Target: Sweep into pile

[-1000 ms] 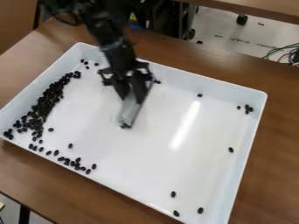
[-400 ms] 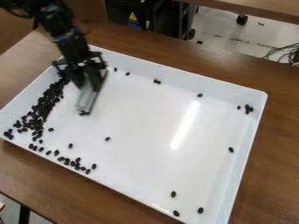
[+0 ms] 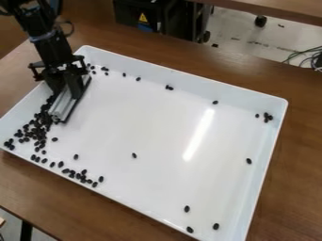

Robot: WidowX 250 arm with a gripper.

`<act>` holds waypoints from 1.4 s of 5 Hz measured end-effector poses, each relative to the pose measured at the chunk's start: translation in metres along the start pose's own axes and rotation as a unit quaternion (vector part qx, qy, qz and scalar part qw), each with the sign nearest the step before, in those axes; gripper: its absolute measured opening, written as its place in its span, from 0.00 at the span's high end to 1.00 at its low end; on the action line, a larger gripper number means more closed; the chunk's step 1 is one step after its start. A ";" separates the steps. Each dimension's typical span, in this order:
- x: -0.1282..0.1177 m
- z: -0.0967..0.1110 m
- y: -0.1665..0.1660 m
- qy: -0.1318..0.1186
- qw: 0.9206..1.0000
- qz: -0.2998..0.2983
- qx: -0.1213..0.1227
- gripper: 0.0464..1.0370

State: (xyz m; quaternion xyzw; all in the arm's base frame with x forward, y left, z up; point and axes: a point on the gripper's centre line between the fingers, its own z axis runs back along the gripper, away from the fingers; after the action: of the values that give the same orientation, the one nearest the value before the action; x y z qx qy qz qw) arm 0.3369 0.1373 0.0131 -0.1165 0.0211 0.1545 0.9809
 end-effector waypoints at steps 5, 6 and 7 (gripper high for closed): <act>-0.008 -0.022 -0.054 -0.046 0.996 -0.066 0.046 0.33; -0.009 -0.008 -0.069 -0.067 0.994 -0.077 0.036 0.05; -0.017 0.009 -0.090 -0.075 0.993 -0.090 0.030 0.03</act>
State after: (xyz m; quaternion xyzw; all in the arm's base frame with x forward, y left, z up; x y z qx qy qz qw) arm 0.3481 0.0513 0.0435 -0.0770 -0.0585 0.0736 0.9926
